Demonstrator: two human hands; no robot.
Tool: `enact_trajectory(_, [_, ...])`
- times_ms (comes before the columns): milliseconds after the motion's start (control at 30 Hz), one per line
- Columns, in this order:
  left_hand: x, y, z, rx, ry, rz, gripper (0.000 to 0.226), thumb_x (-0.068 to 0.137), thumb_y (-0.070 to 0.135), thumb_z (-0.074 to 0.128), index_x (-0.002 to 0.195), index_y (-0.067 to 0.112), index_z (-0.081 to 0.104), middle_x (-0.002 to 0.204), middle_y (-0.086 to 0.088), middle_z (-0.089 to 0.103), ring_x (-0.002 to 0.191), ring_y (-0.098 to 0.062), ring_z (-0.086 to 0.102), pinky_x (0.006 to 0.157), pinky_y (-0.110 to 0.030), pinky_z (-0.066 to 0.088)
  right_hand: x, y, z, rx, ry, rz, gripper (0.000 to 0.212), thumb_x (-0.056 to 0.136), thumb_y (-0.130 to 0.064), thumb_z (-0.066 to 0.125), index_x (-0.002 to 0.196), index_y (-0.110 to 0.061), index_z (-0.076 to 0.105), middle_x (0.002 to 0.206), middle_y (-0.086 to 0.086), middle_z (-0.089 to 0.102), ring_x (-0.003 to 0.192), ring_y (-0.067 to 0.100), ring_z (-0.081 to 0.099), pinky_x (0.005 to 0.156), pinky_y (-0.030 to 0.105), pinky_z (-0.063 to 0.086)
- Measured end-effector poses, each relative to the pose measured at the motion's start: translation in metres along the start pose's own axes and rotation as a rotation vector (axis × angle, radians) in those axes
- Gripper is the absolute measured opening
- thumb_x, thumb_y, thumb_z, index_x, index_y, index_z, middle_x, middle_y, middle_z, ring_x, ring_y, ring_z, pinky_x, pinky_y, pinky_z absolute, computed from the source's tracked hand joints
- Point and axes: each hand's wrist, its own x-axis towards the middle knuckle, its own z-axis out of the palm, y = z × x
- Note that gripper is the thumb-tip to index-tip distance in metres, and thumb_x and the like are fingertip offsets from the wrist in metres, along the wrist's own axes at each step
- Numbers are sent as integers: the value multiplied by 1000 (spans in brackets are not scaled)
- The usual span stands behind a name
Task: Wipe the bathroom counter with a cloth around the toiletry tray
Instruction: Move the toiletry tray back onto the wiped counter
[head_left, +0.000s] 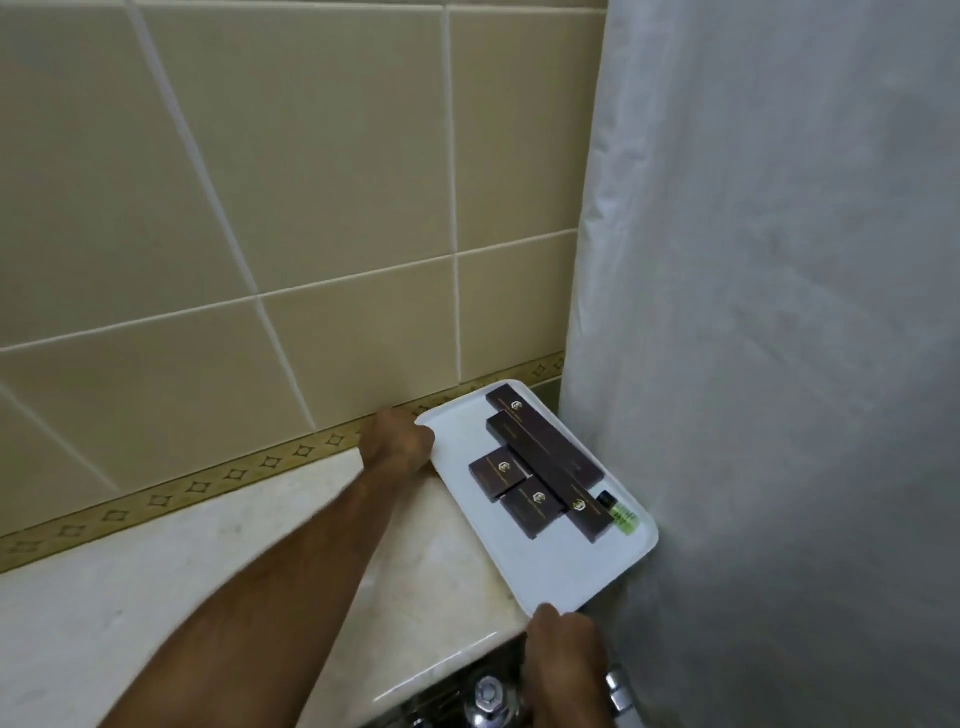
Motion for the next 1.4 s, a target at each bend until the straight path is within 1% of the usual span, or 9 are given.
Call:
enact_trajectory(67, [-16, -11, -18, -46, 27, 14, 6, 64, 8, 57, 62, 7, 62, 79, -16, 71, 71, -33, 63, 58, -28, 42, -3, 7, -13, -86, 27, -53, 37, 96, -22, 43, 59, -15, 39, 85, 15, 65, 88, 30, 64, 70, 26, 48])
enact_trajectory(167, [-50, -50, -57, -90, 90, -35, 13, 66, 15, 61, 62, 3, 63, 64, -12, 64, 65, -34, 62, 53, -29, 39, -13, 3, -33, -228, -47, -167, 37, 98, -22, 40, 63, -22, 27, 110, 18, 66, 103, 27, 63, 85, 32, 49])
enact_trajectory(333, [-117, -149, -120, -138, 154, -238, 29, 71, 28, 69, 55, 3, 66, 55, -8, 65, 53, -25, 61, 51, -28, 44, -29, -11, -19, -470, -105, -283, 39, 95, -19, 48, 56, -14, 43, 60, 3, 48, 52, 17, 44, 60, 18, 38])
enact_trajectory(500, [-162, -225, -165, -126, 280, -455, 39, 69, 30, 69, 45, 0, 63, 42, -5, 55, 45, -22, 51, 45, -25, 33, -38, -45, 38, -697, -290, -438, 31, 96, -23, 41, 66, -19, 48, 88, 12, 60, 82, 27, 60, 66, 29, 39])
enact_trajectory(767, [-167, -265, -196, -225, 300, -642, 33, 74, 26, 69, 59, -4, 68, 63, -17, 67, 63, -32, 60, 59, -30, 42, -41, -95, 123, -865, -326, -567, 40, 97, -32, 43, 119, -2, 56, 129, 20, 59, 112, 31, 58, 89, 30, 45])
enact_trajectory(933, [-157, -262, -205, -265, 240, -684, 31, 73, 25, 70, 76, -6, 73, 77, -20, 74, 73, -36, 68, 59, -31, 49, -29, -96, 145, -927, -238, -572, 32, 91, -30, 51, 111, -6, 59, 120, 14, 64, 103, 27, 61, 79, 28, 44])
enact_trajectory(1100, [-153, -270, -222, -311, 147, -617, 33, 75, 24, 72, 66, -8, 72, 38, -6, 62, 32, -17, 55, 40, -20, 44, -29, -86, 147, -829, -86, -594, 28, 89, -36, 57, 93, -8, 59, 107, 16, 68, 84, 27, 59, 73, 31, 47])
enact_trajectory(1267, [-137, -305, -276, 53, 433, -521, 27, 86, 21, 49, 94, 10, 72, 105, -16, 71, 98, -37, 64, 77, -35, 48, -80, -63, 150, -661, 12, -625, 48, 94, -52, 44, 79, -9, 61, 92, 15, 71, 71, 28, 55, 64, 32, 43])
enact_trajectory(1400, [-125, -350, -299, 152, 320, -752, 44, 83, 22, 56, 124, 6, 53, 128, -24, 55, 117, -45, 51, 93, -46, 46, -156, -30, 194, -637, -217, -769, 41, 92, -47, 48, 72, -14, 59, 78, 6, 72, 75, 28, 65, 63, 29, 45])
